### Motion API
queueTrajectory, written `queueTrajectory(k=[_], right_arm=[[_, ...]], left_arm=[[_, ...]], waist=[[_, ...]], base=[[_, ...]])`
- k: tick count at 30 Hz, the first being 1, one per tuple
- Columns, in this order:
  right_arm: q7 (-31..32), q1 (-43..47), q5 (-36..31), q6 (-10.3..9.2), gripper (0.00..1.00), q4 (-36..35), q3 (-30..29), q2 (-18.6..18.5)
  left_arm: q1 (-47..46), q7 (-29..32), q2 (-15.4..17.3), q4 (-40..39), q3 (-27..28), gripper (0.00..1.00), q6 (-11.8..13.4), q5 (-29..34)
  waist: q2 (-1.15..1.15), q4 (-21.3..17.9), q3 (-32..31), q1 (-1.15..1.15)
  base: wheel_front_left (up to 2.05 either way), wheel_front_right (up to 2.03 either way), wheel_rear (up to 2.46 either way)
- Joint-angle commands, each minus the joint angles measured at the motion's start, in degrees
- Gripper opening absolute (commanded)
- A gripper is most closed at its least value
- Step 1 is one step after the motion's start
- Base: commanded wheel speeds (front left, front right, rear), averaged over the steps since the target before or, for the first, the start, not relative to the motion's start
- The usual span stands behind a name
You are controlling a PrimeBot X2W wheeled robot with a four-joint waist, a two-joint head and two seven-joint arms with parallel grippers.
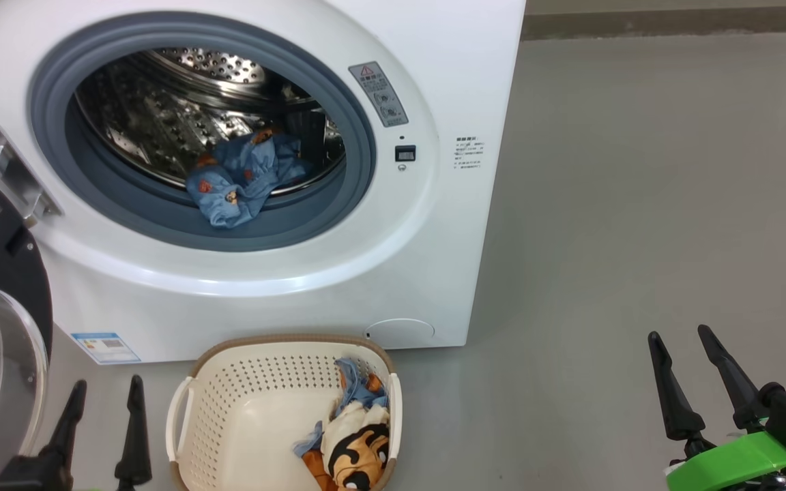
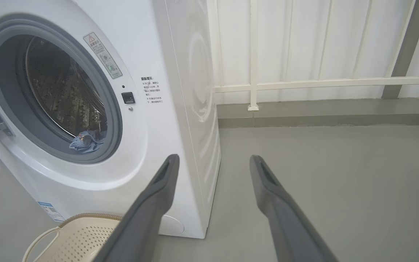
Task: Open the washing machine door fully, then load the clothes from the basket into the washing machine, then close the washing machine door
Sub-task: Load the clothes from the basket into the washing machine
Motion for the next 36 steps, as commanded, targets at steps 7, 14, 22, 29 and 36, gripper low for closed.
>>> queueTrajectory(k=[7,14,22,29,36], right_arm=[[-0.46,0.26,-0.11,0.26,1.00,-1.62,0.66,-1.11],[-0.46,0.03,-0.19,0.26,1.00,-2.02,0.53,-0.99],[-0.46,-1.50,-0.16,0.26,1.00,-2.45,0.43,-0.93],[-0.46,-3.41,-0.28,0.26,1.00,-2.90,0.58,-0.75],[-0.46,-4.96,-0.59,0.26,1.00,-3.41,0.01,-0.35]], left_arm=[[0.94,-0.36,0.51,-3.03,2.18,1.00,0.04,-0.11],[0.95,-0.36,0.27,-3.48,2.27,1.00,0.03,-0.29],[-0.04,-0.36,-0.29,-3.01,1.95,1.00,0.03,-0.49],[-1.67,-0.36,-0.87,-0.61,0.55,1.00,0.03,-1.29],[-4.54,-0.36,-1.20,5.38,-2.33,1.00,0.03,-3.39]], waist=[[0.00,0.07,-0.50,0.01],[0.00,0.02,0.24,0.01],[0.00,-0.26,2.75,0.01],[0.00,-0.66,5.82,0.01],[0.00,-1.00,9.35,0.01]], base=[[0.00,0.00,0.00],[0.00,0.00,0.00],[0.00,0.00,0.00],[0.00,0.00,0.00],[0.00,0.00,0.00]])
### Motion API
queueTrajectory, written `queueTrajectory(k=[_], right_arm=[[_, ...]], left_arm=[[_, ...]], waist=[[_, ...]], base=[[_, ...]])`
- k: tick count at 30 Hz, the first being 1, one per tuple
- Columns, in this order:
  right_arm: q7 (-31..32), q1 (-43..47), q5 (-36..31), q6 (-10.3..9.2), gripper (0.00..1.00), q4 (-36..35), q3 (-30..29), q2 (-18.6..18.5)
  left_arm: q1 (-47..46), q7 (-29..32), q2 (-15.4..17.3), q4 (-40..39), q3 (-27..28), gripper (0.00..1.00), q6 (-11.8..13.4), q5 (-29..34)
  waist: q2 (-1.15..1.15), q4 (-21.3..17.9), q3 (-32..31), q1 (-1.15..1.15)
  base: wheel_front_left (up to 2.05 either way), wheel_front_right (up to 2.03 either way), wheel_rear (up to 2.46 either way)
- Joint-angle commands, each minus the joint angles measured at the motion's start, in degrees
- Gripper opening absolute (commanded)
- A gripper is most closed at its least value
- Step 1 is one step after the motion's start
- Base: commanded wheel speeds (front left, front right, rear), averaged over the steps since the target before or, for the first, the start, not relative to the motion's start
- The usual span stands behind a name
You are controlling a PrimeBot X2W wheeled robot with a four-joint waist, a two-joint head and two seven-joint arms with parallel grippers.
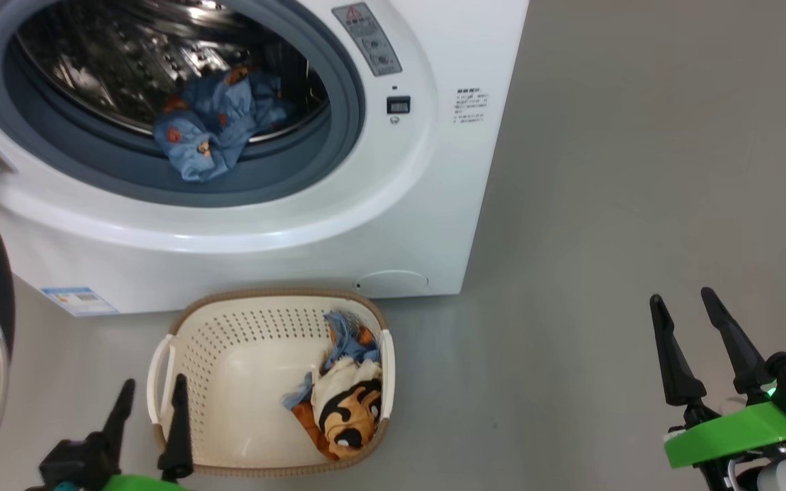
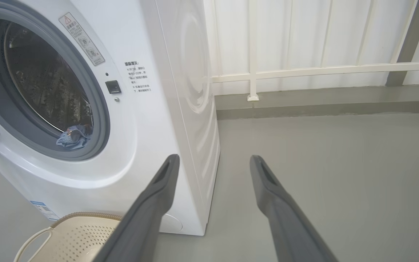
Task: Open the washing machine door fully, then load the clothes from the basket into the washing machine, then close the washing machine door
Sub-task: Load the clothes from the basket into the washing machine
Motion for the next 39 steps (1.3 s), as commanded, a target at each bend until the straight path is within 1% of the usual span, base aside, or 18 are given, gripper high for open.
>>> queueTrajectory(k=[1,6,7,14,23,30,39], right_arm=[[-0.46,-1.96,-0.55,0.25,1.00,-1.62,0.56,-0.69],[-0.46,-4.03,-0.71,0.25,1.00,-2.08,0.67,-0.09],[-0.46,-4.03,-0.71,0.25,1.00,-2.08,0.67,-0.09],[-0.46,-7.67,-0.93,0.25,1.00,-2.74,1.14,0.82],[-0.46,-11.64,-1.04,0.25,1.00,-3.17,1.70,1.58],[-0.46,-14.60,-1.25,0.25,1.00,-3.96,2.74,2.04],[-0.46,-16.88,-1.39,0.25,1.00,-4.60,3.01,2.65]], left_arm=[[-2.55,-0.36,0.63,1.06,0.66,1.00,0.03,-1.27],[-6.26,-0.36,0.74,8.37,-2.92,1.00,0.03,-3.68],[-6.26,-0.36,0.74,8.37,-2.92,1.00,0.03,-3.68],[-14.24,-0.36,2.41,18.86,-9.76,1.00,0.03,-7.75],[-24.40,-0.06,4.76,31.10,-22.41,1.00,0.03,-16.14],[-30.50,3.82,7.26,34.81,-33.38,1.00,0.03,-24.15],[-36.25,11.92,12.19,34.24,-43.44,1.00,0.03,-36.20]], waist=[[0.00,-0.31,2.29,-0.01],[0.00,-0.84,6.29,-0.01],[0.00,-0.84,6.29,-0.01],[0.00,-1.76,12.79,-0.01],[0.00,-3.19,19.15,-0.01],[0.00,-4.93,24.08,-0.01],[0.00,-7.58,29.36,-0.01]], base=[[0.00,0.00,0.00],[0.00,0.00,0.00],[0.00,0.00,0.00],[0.00,0.00,0.00],[0.00,0.00,0.00],[0.00,0.00,0.00],[0.00,0.00,0.00]])
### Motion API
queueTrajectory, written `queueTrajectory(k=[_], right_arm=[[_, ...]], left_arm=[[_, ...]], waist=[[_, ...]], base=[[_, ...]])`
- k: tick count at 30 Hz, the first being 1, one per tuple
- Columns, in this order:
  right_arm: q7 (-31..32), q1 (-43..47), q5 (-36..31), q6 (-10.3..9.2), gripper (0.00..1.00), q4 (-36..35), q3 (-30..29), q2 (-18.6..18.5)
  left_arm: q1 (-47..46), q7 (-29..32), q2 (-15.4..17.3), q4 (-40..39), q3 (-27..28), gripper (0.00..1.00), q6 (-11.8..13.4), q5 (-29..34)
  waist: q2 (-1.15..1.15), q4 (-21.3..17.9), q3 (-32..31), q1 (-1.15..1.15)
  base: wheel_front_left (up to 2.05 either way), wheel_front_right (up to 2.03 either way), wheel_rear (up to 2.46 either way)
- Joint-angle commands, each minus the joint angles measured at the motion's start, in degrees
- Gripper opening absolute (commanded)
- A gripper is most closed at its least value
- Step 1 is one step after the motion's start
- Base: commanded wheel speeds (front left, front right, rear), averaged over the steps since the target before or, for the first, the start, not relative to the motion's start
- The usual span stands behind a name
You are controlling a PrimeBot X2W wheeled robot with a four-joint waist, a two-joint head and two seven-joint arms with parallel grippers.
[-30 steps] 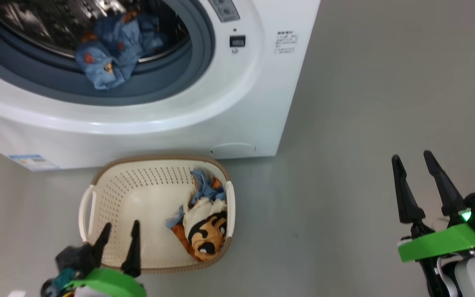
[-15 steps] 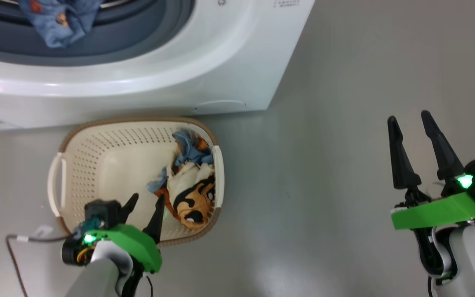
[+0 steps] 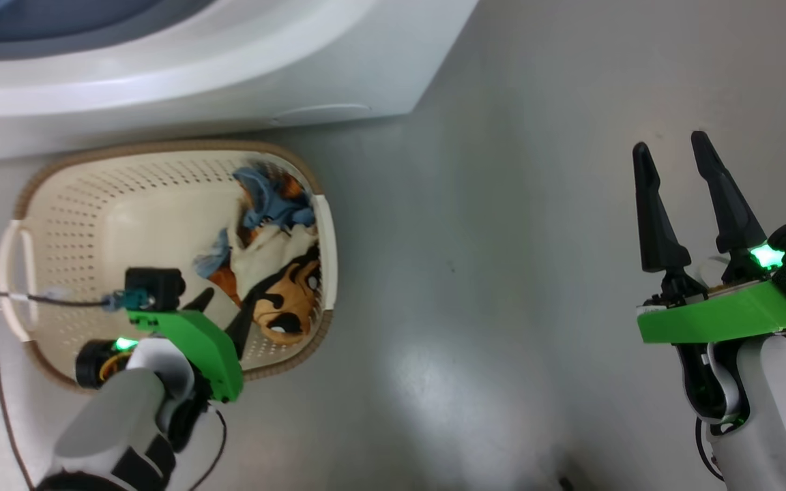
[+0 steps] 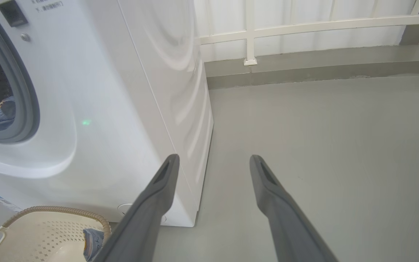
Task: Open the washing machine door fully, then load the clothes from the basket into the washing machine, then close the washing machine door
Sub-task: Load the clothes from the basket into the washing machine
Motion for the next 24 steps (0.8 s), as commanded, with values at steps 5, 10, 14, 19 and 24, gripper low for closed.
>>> queueTrajectory(k=[5,10,14,19,24], right_arm=[[-0.46,-0.76,-0.96,0.25,1.00,-2.06,1.35,0.48],[-0.46,-1.62,-1.03,0.25,1.00,-2.60,1.63,0.93],[-0.46,-1.98,-1.04,0.25,1.00,-2.83,1.74,1.14],[-0.46,-2.76,-1.07,0.25,1.00,-3.41,2.33,1.42],[-0.46,-3.31,-1.16,0.25,1.00,-3.88,2.88,1.56]], left_arm=[[-2.79,3.83,5.07,-2.21,-3.64,1.00,0.03,-6.47],[-5.39,6.24,7.55,-4.32,-8.02,1.00,0.03,-11.61],[-6.80,6.87,8.69,-5.12,-10.81,1.00,0.03,-13.90],[-9.61,7.25,9.95,-4.96,-15.18,1.00,0.03,-17.98],[-11.61,6.61,10.33,-4.28,-17.84,1.00,0.03,-20.89]], waist=[[0.00,-3.14,4.53,-0.01],[0.00,-4.10,6.90,-0.01],[0.00,-4.52,8.09,-0.01],[0.00,-5.25,10.20,-0.01],[0.00,-5.77,11.40,-0.01]], base=[[0.00,0.00,0.00],[0.00,0.00,0.00],[0.00,0.00,0.00],[0.00,0.00,0.00],[0.00,0.00,0.00]])
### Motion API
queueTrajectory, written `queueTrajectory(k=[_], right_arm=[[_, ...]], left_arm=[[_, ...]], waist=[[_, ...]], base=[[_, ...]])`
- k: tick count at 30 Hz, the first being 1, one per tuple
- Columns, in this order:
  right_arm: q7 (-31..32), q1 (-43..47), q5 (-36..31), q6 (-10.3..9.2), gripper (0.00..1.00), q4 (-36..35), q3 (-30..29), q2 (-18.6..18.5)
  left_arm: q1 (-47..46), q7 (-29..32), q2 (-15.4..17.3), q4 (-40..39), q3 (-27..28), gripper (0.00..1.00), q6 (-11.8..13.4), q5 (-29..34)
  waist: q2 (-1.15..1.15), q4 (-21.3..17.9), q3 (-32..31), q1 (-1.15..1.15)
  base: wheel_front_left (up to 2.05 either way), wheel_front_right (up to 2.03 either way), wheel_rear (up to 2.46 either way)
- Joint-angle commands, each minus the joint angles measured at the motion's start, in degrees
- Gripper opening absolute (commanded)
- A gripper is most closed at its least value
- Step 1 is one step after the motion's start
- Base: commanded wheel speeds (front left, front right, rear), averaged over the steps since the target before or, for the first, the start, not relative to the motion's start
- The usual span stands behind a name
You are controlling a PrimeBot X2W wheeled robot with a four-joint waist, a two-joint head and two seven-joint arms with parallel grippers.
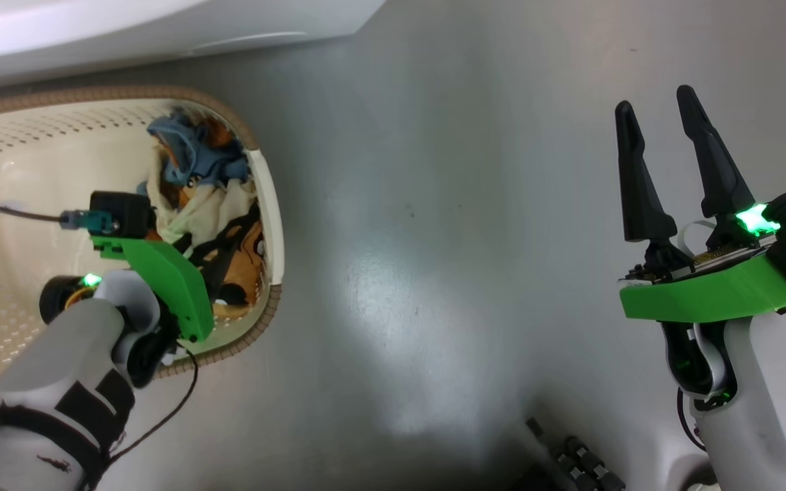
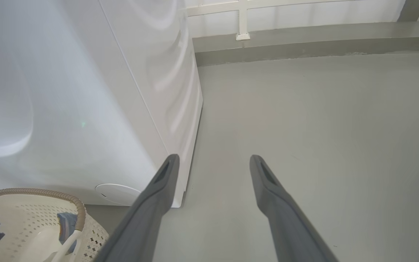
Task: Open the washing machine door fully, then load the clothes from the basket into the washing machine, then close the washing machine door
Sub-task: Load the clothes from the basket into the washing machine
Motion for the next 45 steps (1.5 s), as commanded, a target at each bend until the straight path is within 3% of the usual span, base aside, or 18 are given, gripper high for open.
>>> queueTrajectory(k=[1,8,9,10,12,13,22,32,42,45], right_arm=[[-0.45,0.86,-1.06,0.25,1.00,-1.53,1.07,0.01],[-0.45,0.92,-1.23,0.25,1.00,-2.07,1.74,-0.05],[-0.45,0.97,-1.24,0.25,1.00,-2.13,1.77,-0.09],[-0.45,1.01,-1.24,0.25,1.00,-2.17,1.78,-0.12],[-0.45,1.07,-1.26,0.25,1.00,-2.14,1.76,-0.18],[-0.45,1.08,-1.29,0.25,1.00,-2.10,1.72,-0.20],[-0.45,0.92,-1.54,0.25,1.00,-1.80,1.31,-0.38],[-0.45,2.22,-1.14,0.25,1.00,-0.29,1.36,-0.82],[-0.45,5.30,-0.62,0.25,1.00,1.52,1.22,-1.53],[-0.45,6.76,-0.51,0.25,1.00,2.13,1.07,-1.84]], left_arm=[[-0.48,-0.72,2.01,0.11,0.17,1.00,0.03,-0.76],[-2.54,-1.75,2.20,1.81,-3.64,0.98,0.03,-2.81],[-2.75,-1.87,2.21,2.09,-4.09,0.65,0.03,-3.12],[-2.94,-2.00,2.20,2.35,-4.50,0.44,0.03,-3.44],[-3.21,-2.23,2.10,2.79,-5.23,0.07,0.03,-4.17],[-3.32,-2.48,2.05,2.88,-5.53,0.00,0.03,-4.57],[-2.67,-6.53,1.33,3.28,-8.00,0.00,0.03,-7.73],[2.59,-14.67,1.47,2.49,-9.21,0.00,0.03,-11.68],[7.34,-19.35,1.81,0.95,-9.15,0.00,0.03,-11.74],[8.68,-19.48,2.00,0.42,-6.72,0.00,0.03,-9.84]], waist=[[0.00,-0.49,0.68,-0.01],[0.00,-1.05,1.22,-0.01],[0.00,-1.11,1.22,-0.01],[0.00,-1.15,1.19,-0.01],[0.00,-1.17,1.02,-0.01],[0.00,-1.17,0.91,-0.01],[0.00,0.05,-2.64,-0.01],[0.00,2.81,-11.54,-0.01],[0.00,5.58,-20.08,-0.01],[0.00,6.46,-23.04,-0.01]], base=[[0.00,0.00,0.00],[0.00,0.00,0.00],[0.00,0.00,0.00],[0.00,0.00,0.00],[0.00,0.00,0.00],[0.00,0.00,0.00],[0.00,0.00,0.00],[0.00,0.00,0.00],[0.00,0.00,0.00],[0.00,0.00,0.00]])
